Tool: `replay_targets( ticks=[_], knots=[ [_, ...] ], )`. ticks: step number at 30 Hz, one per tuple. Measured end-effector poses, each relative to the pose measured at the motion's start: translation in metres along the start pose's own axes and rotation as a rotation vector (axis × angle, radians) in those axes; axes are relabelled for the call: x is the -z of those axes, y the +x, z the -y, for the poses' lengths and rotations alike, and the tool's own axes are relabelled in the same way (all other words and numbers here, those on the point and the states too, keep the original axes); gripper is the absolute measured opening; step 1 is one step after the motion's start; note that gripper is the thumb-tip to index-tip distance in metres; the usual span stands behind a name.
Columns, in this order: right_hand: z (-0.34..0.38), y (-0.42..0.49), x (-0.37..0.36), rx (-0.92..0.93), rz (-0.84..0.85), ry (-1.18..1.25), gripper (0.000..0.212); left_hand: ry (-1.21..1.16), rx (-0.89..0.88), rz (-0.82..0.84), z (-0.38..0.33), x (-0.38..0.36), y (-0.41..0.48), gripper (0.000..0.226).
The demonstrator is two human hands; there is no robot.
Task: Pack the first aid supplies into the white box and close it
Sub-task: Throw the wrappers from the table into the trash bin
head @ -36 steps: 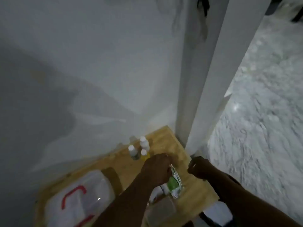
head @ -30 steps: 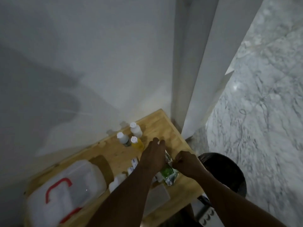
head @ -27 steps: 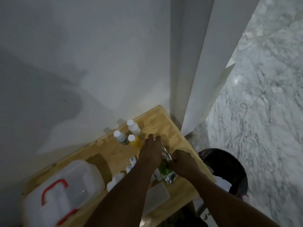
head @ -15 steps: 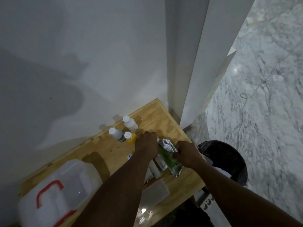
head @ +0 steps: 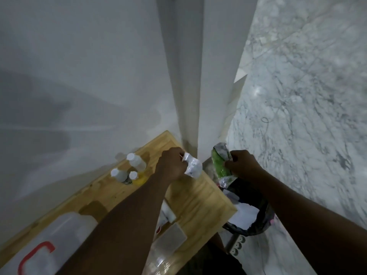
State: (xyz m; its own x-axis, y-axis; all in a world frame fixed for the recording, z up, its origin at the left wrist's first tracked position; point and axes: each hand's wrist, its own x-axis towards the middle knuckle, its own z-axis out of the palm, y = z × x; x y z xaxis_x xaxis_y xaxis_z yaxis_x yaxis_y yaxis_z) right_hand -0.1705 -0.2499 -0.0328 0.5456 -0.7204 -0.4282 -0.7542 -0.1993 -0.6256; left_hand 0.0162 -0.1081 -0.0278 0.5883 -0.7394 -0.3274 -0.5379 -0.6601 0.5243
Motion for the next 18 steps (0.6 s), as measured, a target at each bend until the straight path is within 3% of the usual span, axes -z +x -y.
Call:
replay_targets(
  ticks=[4,8,14,18],
  knots=[
    [-0.024,-0.003,0.047,-0.017,-0.229,0.109,0.025,-0.111,-0.081,0.007,-0.06,-0.007,0.008,0.011],
    [-0.083,-0.002,0.066,-0.181,-0.369,0.226,0.023,-0.14,-0.116,0.125,-0.11,-0.054,0.012,0.013],
    [-0.202,0.003,0.026,-0.428,-0.301,0.27,0.016,0.005,-0.055,0.328,-0.134,-0.182,0.019,0.015],
    [-0.279,0.02,-0.031,-0.505,-0.244,0.283,0.028,0.054,0.062,0.417,-0.115,-0.28,0.026,0.018]
  ],
)
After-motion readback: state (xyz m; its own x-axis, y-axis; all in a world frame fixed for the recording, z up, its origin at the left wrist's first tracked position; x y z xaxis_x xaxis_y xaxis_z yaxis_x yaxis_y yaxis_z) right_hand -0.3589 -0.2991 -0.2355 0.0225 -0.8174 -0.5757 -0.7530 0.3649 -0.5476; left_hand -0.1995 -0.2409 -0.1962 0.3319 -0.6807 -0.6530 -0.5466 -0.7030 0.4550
